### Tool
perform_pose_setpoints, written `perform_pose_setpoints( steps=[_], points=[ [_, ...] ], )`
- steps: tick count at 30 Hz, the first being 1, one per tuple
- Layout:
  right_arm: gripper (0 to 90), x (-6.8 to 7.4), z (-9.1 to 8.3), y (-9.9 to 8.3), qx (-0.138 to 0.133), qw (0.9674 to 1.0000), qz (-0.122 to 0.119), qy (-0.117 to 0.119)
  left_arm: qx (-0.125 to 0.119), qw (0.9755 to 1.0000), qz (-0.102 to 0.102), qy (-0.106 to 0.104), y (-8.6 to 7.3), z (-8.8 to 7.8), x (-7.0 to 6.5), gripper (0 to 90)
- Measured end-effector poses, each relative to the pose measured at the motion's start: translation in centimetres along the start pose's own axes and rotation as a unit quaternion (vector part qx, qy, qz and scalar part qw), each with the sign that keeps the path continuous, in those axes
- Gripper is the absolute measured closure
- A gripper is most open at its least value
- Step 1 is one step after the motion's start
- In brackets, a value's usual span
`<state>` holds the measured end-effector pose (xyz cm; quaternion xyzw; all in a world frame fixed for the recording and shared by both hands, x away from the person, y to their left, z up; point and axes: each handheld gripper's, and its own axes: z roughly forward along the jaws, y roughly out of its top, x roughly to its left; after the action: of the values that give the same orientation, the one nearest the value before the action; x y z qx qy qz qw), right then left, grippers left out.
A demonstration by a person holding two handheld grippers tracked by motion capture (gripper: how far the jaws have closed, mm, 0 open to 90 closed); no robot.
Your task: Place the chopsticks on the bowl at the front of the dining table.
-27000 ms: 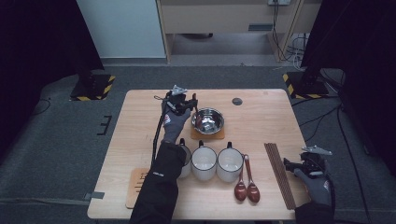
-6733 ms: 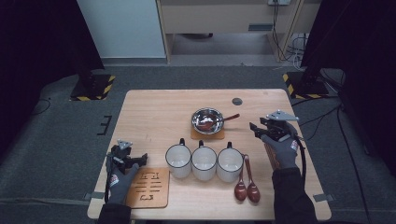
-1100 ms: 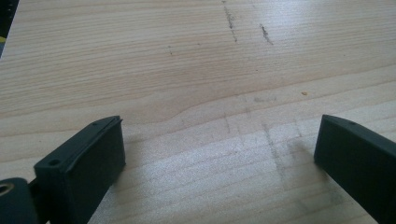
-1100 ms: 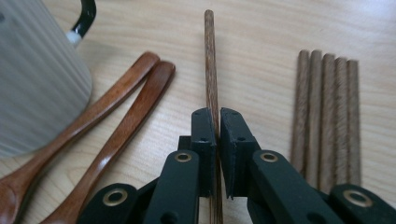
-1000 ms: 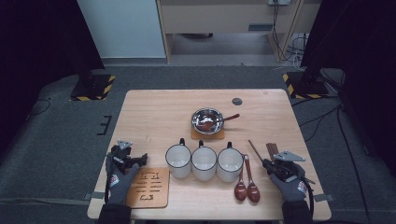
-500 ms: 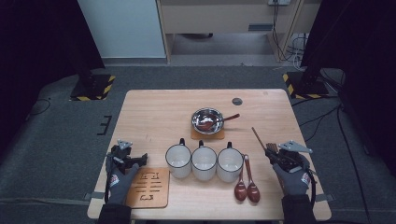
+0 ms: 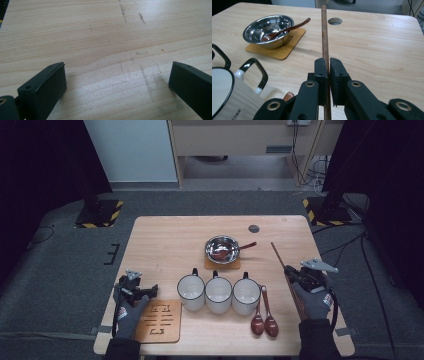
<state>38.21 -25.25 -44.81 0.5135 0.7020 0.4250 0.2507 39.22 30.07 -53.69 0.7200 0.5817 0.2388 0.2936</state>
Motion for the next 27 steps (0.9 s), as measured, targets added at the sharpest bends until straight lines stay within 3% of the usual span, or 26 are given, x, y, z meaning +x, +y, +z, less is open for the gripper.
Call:
perform_pose_setpoints(
  steps=[27],
  points=[
    [84.6,1.2,2.0,5.2,-0.030,0.9995,-0.003,0.001,0.000,1.0000,0.000,0.000,0.0,0.0,0.0,0.3]
  ],
)
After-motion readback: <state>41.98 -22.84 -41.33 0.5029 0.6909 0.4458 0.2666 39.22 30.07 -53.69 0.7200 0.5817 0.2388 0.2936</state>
